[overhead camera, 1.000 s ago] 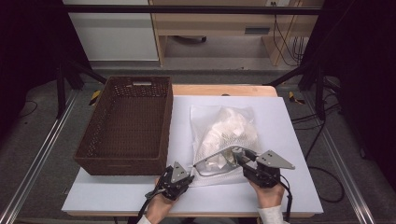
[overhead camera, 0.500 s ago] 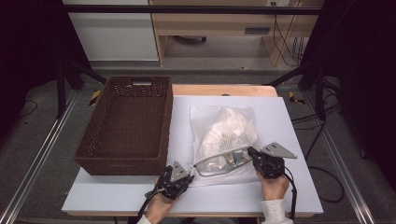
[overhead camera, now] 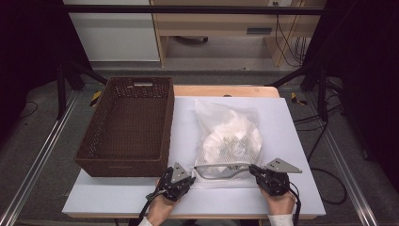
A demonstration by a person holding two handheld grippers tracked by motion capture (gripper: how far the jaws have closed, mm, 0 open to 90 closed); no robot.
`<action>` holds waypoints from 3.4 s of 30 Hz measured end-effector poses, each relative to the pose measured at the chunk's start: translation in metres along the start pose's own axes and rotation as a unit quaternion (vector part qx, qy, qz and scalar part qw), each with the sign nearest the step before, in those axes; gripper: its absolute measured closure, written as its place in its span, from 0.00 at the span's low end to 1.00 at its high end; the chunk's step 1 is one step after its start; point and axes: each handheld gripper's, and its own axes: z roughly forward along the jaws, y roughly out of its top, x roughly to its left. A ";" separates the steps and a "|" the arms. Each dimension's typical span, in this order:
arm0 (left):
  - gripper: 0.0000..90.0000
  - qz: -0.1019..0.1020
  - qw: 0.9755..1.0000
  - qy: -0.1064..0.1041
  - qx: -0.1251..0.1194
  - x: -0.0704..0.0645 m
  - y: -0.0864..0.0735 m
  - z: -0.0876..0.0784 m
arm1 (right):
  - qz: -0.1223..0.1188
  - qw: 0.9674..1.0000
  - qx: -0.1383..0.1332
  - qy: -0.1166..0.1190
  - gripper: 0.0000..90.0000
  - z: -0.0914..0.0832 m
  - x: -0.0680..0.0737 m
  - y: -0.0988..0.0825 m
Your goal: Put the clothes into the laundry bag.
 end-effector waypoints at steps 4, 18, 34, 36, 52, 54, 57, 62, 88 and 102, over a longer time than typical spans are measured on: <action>0.97 0.000 1.000 0.000 -0.001 0.000 0.000 0.000 | -0.013 0.999 -0.039 0.006 0.77 -0.010 0.008 0.007; 0.97 -0.004 1.000 0.007 0.001 -0.001 0.001 0.000 | -0.022 0.999 0.021 0.042 0.81 0.057 0.053 0.021; 0.98 0.010 1.000 -0.012 0.005 -0.008 0.002 -0.009 | 0.007 0.999 0.006 -0.041 0.97 0.113 0.037 0.038; 0.98 0.010 1.000 -0.012 0.007 -0.008 0.001 -0.007 | 0.008 0.999 0.005 -0.037 0.96 0.111 0.038 0.038; 0.97 0.002 1.000 -0.011 0.003 -0.007 -0.002 -0.003 | -0.006 0.996 -0.035 -0.085 0.54 0.028 0.003 0.009; 0.97 0.002 1.000 -0.012 0.002 -0.006 -0.002 -0.003 | -0.013 0.995 -0.025 -0.098 0.61 0.033 -0.001 0.010; 0.97 0.002 1.000 -0.011 0.002 -0.007 -0.002 -0.003 | -0.006 0.995 -0.011 -0.098 0.90 0.032 -0.005 0.012; 0.97 -0.005 1.000 -0.015 0.002 -0.005 -0.002 -0.003 | 0.008 0.996 -0.015 -0.083 0.99 0.015 -0.008 0.012; 0.88 -0.037 0.999 -0.026 -0.011 0.004 0.006 0.005 | 0.044 0.994 0.056 -0.081 0.77 0.002 -0.034 -0.026; 0.91 -0.028 0.999 0.013 -0.015 0.005 0.003 -0.003 | 0.049 0.994 0.076 -0.055 0.99 -0.016 -0.039 -0.030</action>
